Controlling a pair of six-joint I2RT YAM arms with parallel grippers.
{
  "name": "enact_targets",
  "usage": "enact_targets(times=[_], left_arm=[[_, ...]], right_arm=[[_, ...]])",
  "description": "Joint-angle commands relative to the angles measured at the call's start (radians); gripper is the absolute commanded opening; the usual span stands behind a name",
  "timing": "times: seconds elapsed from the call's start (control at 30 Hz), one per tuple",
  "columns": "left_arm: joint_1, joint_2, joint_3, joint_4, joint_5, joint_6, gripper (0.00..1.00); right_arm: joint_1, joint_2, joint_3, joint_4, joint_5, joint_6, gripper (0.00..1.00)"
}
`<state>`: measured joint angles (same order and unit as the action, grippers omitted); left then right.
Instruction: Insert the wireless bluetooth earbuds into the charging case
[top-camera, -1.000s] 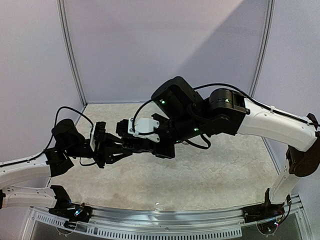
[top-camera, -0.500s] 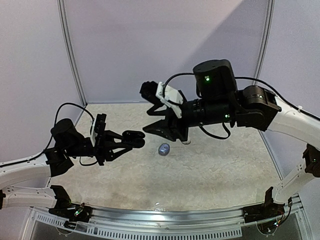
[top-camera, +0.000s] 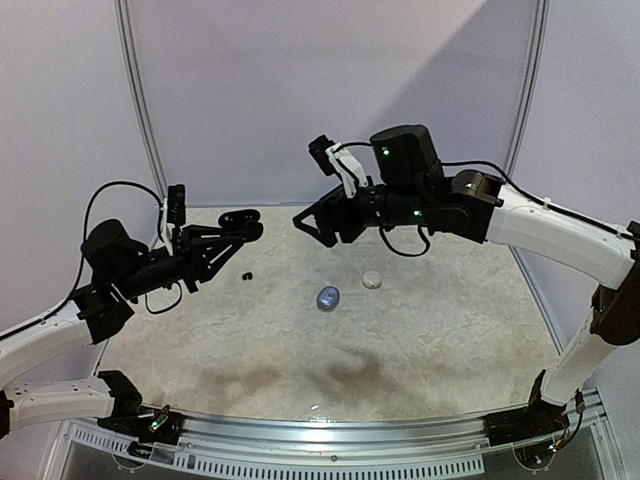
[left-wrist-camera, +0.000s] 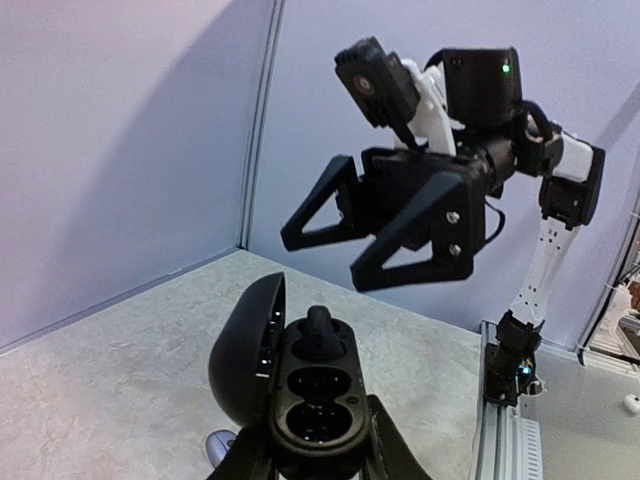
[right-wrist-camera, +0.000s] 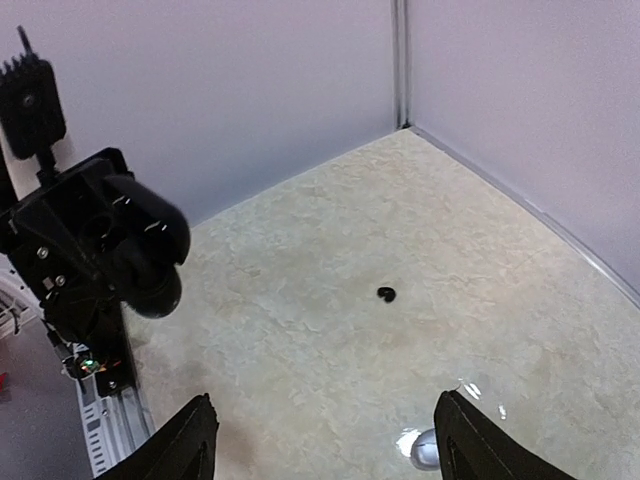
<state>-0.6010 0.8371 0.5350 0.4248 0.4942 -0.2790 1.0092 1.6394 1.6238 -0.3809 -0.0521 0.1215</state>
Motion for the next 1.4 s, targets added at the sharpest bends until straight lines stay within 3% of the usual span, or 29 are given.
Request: enact_targets(times=[0.0,0.1,0.3,0.43,0.63,0.87,1.0,1.2,1.37], left_arm=[[0.024,-0.028,0.036,-0.011,0.012,-0.064,0.00],[0.022,-0.026,0.064,0.063,0.109,-0.124,0.00],[0.010,-0.021,0.119,0.164,0.182,-0.240,0.00],[0.002,-0.020,0.131,0.182,0.197,-0.261,0.00],[-0.017,-0.006,0.138,0.206,0.201,-0.249,0.00],[-0.032,-0.008,0.135,0.209,0.204,-0.237,0.00],[-0.035,-0.012,0.128,0.209,0.195,-0.241,0.00],[-0.037,-0.013,0.125,0.207,0.192,-0.243,0.00],[-0.039,-0.013,0.126,0.206,0.194,-0.241,0.00]], right_arm=[[0.010,-0.003,-0.080,0.248,-0.243,0.056,0.75],[0.012,-0.016,-0.143,0.490,-0.358,0.120,0.75],[0.067,0.007,-0.154,0.608,-0.357,0.118,0.80],[0.080,0.023,-0.151,0.667,-0.403,0.152,0.71],[0.110,0.055,-0.102,0.662,-0.395,0.121,0.63],[0.111,0.077,-0.089,0.691,-0.389,0.157,0.40],[0.114,0.077,-0.091,0.705,-0.394,0.165,0.35],[0.119,0.076,-0.091,0.708,-0.399,0.157,0.38],[0.122,0.073,-0.090,0.708,-0.393,0.146,0.35]])
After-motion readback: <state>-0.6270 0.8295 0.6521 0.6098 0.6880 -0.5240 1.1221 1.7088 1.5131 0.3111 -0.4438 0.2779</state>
